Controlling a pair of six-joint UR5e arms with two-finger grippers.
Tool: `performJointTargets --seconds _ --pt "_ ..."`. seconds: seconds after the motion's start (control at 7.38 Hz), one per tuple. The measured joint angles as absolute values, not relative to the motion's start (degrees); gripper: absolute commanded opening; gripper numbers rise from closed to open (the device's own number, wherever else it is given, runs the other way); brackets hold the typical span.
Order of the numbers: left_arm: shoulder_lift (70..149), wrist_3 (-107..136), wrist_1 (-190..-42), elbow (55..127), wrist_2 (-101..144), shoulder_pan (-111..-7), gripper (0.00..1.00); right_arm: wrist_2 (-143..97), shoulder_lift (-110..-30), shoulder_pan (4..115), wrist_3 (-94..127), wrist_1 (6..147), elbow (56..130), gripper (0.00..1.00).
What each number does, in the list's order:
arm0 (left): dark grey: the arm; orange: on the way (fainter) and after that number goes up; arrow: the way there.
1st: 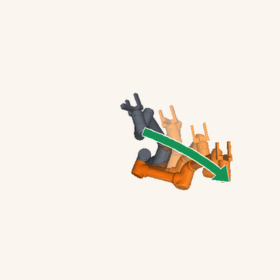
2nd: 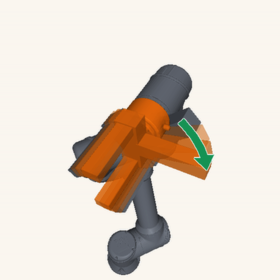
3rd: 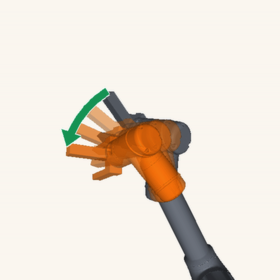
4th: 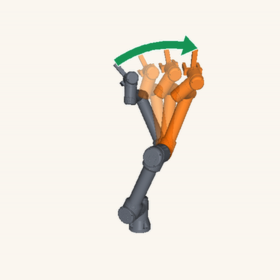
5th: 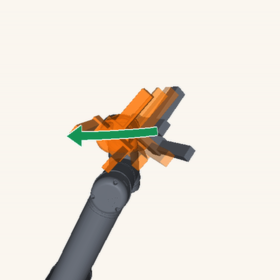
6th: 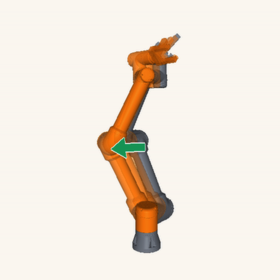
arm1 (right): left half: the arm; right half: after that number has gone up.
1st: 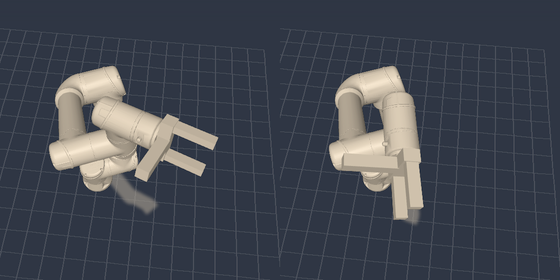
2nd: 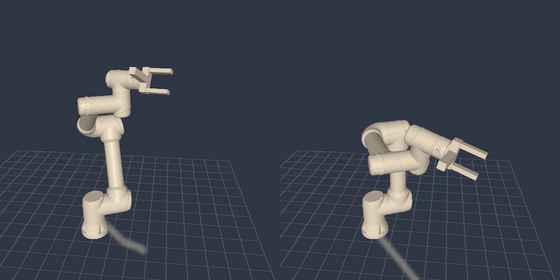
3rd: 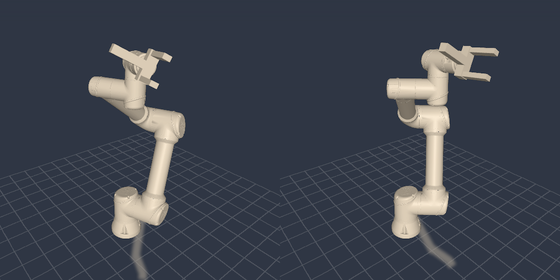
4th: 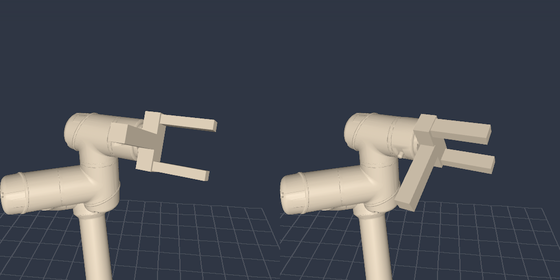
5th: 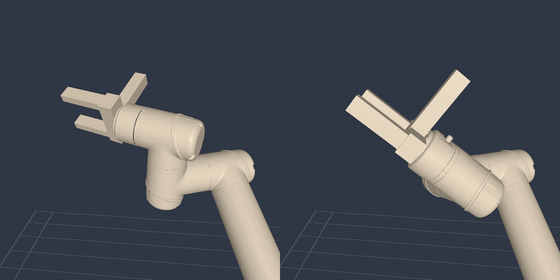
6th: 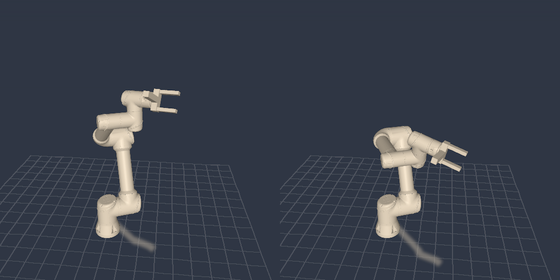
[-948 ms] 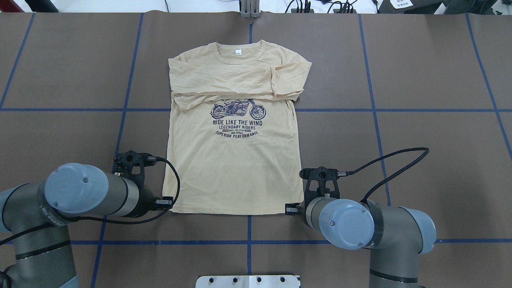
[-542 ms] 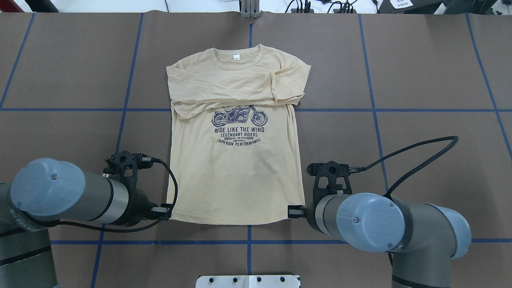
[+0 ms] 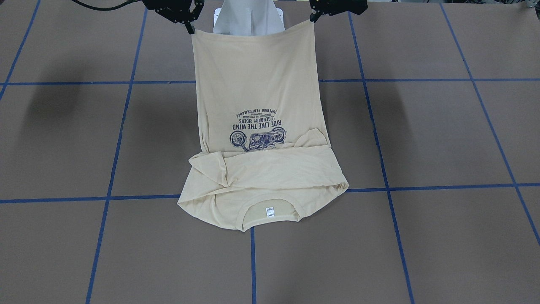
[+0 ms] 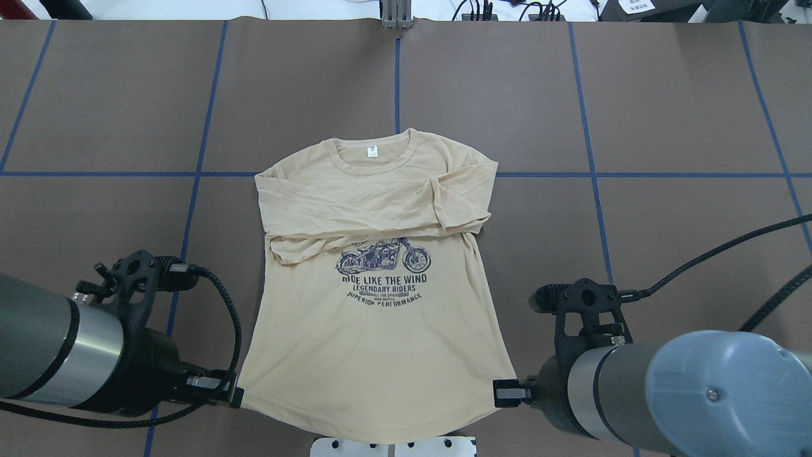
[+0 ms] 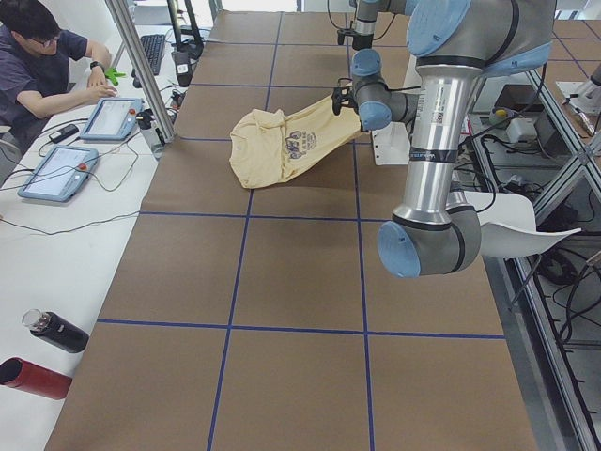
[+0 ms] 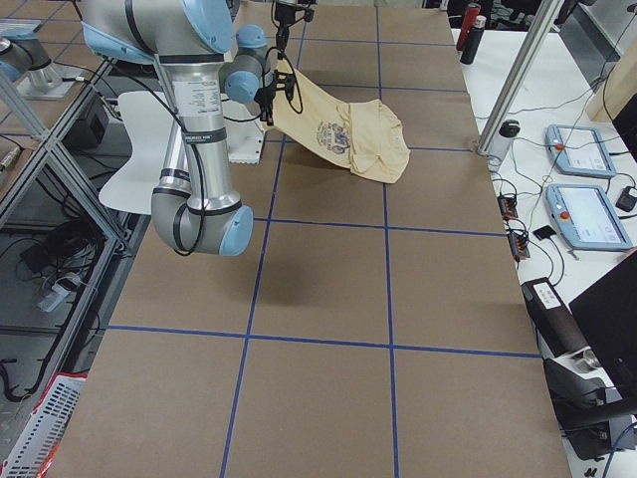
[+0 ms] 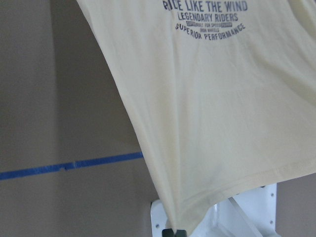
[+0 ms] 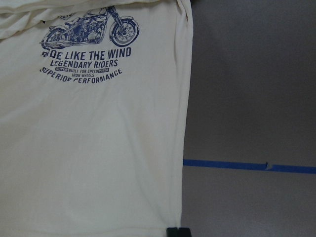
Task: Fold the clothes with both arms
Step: 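Lift the hem with both grippers and fold it toward the collar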
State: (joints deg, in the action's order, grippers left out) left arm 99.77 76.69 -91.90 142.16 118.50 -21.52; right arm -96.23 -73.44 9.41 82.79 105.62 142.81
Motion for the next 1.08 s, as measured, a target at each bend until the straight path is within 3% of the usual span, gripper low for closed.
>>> performJointTargets --seconds 0.27,0.81,1.08 --pt "100.64 76.65 -90.3 141.57 118.56 -21.73 0.0 -96.07 -72.51 9.7 82.74 106.94 142.43 0.0" --pt "109.63 75.95 -90.16 127.09 110.25 -29.23 0.0 -95.54 -67.63 21.05 78.81 100.41 127.8 0.0" --pt "111.71 75.68 -90.21 124.51 108.07 -34.89 0.0 -95.9 -66.75 27.83 76.13 95.51 122.33 0.0"
